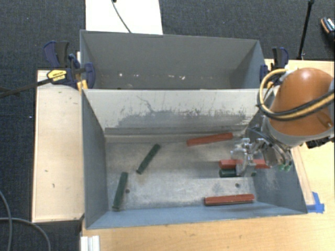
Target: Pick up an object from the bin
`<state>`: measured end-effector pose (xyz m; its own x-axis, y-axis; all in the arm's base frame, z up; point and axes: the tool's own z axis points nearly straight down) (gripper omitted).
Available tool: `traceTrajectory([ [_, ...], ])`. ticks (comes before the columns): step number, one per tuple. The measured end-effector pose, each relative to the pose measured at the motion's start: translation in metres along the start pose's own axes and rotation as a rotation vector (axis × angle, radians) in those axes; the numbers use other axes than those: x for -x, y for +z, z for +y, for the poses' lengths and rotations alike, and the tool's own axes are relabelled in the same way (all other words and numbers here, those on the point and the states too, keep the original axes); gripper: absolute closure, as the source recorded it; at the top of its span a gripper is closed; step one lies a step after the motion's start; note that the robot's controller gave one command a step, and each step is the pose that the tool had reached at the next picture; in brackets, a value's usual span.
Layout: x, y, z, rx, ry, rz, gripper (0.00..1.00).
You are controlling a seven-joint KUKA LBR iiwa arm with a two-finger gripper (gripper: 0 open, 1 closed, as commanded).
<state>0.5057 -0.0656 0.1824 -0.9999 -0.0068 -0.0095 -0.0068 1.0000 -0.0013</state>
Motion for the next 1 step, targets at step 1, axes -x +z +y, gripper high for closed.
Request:
traceTrajectory([
  [1, 0.0122, -0.0559, 0.0302, 0.002, 0.040, 0.000, 1.00],
])
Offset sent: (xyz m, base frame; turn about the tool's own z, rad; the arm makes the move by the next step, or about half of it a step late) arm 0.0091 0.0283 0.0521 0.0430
